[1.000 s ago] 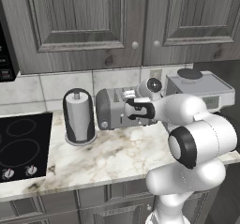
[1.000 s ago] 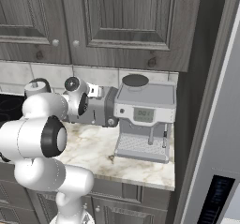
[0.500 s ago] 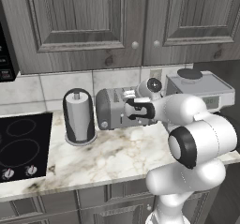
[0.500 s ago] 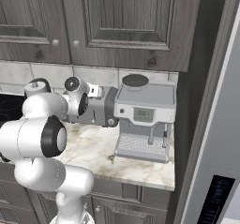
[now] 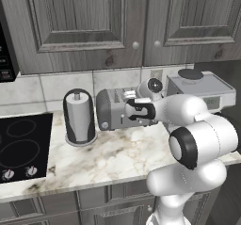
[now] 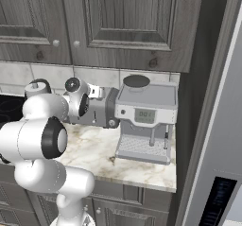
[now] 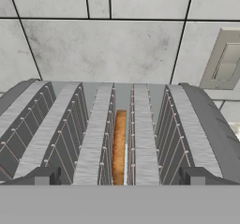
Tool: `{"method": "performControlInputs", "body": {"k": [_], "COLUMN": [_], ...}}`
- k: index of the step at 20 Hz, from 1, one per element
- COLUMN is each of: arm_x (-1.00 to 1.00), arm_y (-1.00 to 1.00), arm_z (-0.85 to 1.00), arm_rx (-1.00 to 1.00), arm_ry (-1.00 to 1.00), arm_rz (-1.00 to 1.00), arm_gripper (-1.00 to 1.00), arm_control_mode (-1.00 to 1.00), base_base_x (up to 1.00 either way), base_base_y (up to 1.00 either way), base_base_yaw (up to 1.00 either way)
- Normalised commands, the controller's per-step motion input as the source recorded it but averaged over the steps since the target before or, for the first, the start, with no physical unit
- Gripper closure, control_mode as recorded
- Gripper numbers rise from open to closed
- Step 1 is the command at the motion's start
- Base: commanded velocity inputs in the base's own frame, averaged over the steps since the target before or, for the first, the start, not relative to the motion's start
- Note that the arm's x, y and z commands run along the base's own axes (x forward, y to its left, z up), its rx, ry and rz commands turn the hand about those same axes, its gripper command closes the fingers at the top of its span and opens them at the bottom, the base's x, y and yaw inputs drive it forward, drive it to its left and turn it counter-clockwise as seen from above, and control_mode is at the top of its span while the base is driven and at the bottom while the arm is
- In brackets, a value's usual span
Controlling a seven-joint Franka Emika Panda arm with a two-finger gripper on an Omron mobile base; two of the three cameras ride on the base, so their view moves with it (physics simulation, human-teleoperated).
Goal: Start the toaster. Once the lever pops up, take the bread to the plate on the dining counter.
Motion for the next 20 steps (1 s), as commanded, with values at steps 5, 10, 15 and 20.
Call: {"method": "performControlInputs", "body": {"k": [5,10,15,20], "arm_x": [0.0,0.0,0.0,0.0], "arm_y": [0.0,0.0,0.0,0.0], "arm_z": [0.0,0.0,0.0,0.0], "arm_rx": [0.0,0.0,0.0,0.0], "arm_ry": [0.0,0.0,0.0,0.0], "arm_rz": [0.0,0.0,0.0,0.0], "arm_gripper": [-1.0,-1.0,-1.0,-1.0], "arm_control_mode": [-1.0,-1.0,-1.0,-1.0], "base_base_x": [0.0,0.0,0.0,0.0], "base_base_y": [0.0,0.0,0.0,0.0], "base_base_yaw": [0.0,0.0,0.0,0.0]}}
